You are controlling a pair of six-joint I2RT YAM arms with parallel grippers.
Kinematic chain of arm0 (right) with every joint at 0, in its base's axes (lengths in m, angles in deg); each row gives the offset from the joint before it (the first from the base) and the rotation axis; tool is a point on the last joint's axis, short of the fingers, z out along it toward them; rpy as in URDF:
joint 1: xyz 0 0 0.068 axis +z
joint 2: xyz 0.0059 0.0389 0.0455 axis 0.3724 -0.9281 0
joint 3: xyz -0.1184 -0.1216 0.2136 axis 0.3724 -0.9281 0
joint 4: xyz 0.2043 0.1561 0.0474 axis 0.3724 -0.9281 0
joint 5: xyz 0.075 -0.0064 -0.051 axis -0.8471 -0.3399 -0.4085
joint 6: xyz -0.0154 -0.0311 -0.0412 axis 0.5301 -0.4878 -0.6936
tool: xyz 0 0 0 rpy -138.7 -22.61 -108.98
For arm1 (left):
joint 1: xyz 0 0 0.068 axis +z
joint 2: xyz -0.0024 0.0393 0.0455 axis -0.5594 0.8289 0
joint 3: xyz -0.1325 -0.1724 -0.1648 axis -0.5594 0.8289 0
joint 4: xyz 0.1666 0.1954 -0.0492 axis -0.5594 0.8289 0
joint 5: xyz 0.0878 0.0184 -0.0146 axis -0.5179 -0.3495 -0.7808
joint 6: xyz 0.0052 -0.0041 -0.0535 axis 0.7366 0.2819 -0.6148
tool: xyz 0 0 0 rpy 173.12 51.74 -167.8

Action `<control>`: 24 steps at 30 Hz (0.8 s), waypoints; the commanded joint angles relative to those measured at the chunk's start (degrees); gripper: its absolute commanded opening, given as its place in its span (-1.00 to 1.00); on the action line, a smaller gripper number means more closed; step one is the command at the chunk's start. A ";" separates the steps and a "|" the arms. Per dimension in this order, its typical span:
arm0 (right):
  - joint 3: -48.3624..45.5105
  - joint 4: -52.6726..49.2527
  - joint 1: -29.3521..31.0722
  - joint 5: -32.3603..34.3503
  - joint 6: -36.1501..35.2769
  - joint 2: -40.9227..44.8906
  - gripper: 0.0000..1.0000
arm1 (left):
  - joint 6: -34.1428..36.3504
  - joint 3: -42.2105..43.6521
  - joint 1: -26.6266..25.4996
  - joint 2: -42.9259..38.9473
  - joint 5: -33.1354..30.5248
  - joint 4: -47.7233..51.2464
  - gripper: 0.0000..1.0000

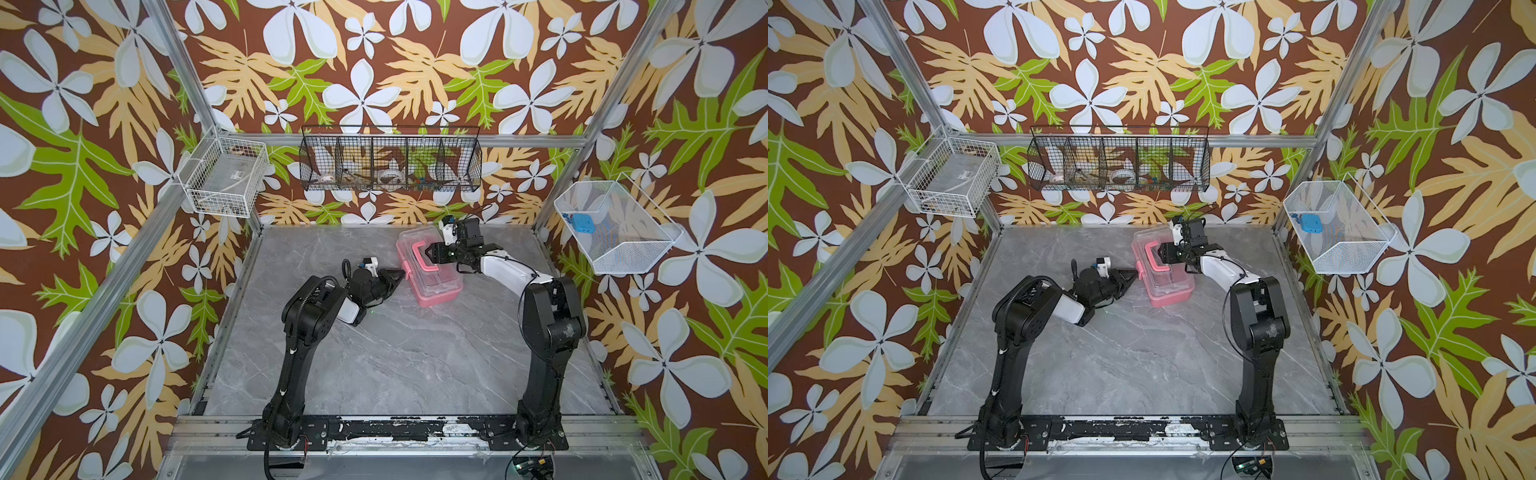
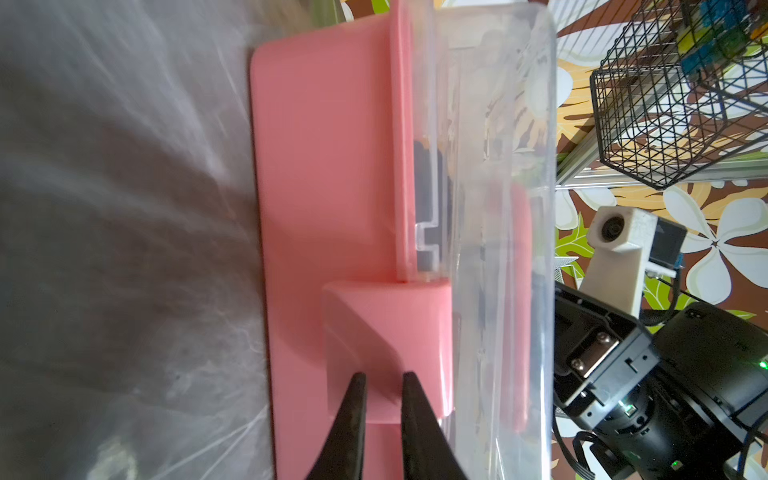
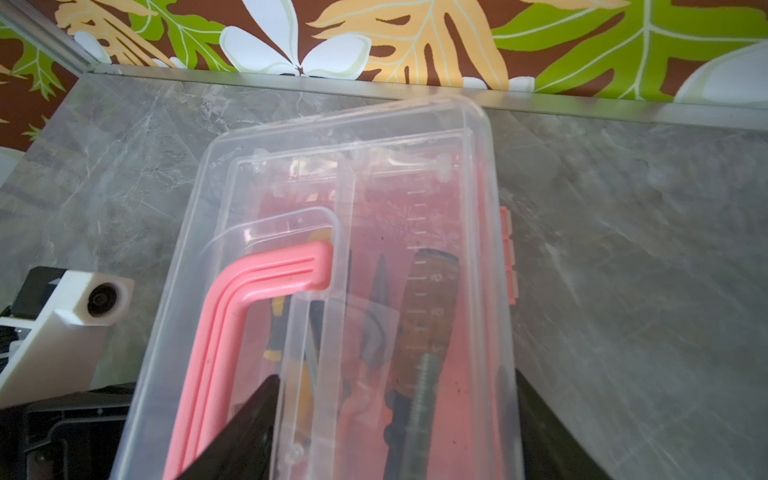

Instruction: Pack the tool kit

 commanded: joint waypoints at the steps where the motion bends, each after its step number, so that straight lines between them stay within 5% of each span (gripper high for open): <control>1: -1.35 -22.98 0.76 4.29 0.91 -0.42 0.42 | -0.84 -0.24 -0.37 0.54 2.07 -1.28 -0.64; 7: 2.52 -25.06 0.90 9.05 0.86 3.53 0.66 | -0.67 -0.98 -0.33 0.43 2.07 -0.84 -0.64; 14: 7.63 -27.29 1.77 12.92 -0.40 6.78 0.57 | -0.73 -1.47 -0.37 0.43 2.22 -0.66 -0.64; 17: 7.29 -27.00 2.58 11.43 -0.47 7.17 0.27 | -0.67 -1.41 -0.33 0.41 2.31 -0.50 -0.64; 24: 5.04 -24.21 3.56 2.12 -0.77 6.70 -1.00 | -0.75 -1.11 -0.33 0.42 2.25 -0.42 -0.64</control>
